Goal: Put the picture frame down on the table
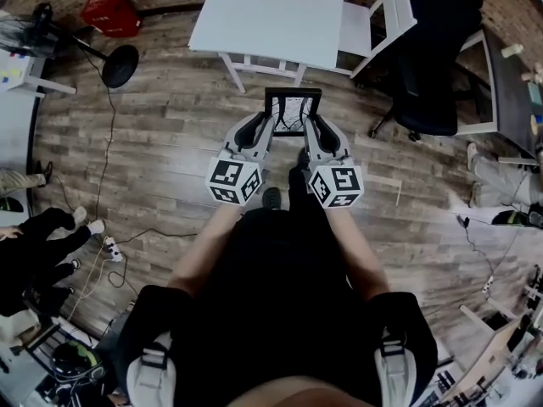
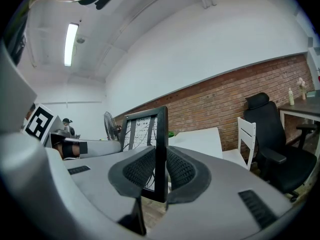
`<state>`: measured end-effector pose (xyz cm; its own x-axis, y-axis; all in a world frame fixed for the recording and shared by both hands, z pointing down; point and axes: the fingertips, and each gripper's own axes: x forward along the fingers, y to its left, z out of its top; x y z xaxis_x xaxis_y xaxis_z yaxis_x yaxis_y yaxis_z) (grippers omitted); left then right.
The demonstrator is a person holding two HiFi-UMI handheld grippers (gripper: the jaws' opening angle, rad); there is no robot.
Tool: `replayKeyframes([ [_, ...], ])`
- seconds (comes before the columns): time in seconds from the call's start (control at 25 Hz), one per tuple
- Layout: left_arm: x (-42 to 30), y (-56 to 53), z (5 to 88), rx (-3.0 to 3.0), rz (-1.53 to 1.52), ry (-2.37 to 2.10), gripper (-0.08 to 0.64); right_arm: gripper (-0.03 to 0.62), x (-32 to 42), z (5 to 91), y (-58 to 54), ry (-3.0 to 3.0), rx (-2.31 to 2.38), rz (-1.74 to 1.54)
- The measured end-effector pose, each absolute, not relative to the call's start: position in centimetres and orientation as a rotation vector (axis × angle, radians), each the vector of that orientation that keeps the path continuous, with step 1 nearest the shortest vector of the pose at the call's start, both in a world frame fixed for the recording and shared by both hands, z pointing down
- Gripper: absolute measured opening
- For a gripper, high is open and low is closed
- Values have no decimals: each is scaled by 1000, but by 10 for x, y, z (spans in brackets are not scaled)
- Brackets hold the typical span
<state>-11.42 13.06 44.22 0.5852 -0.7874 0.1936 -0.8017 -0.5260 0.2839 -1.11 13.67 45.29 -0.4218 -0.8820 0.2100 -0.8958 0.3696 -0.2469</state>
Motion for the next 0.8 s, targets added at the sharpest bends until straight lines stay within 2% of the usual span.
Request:
replayKeyframes([
  [0.48, -115, 79, 445, 2417, 75, -1375, 80, 63, -12, 458, 76, -2601, 1577, 554],
  [0.8, -84, 37, 439, 2390, 81, -1420, 80, 63, 19, 456, 31, -2626, 1526, 591],
])
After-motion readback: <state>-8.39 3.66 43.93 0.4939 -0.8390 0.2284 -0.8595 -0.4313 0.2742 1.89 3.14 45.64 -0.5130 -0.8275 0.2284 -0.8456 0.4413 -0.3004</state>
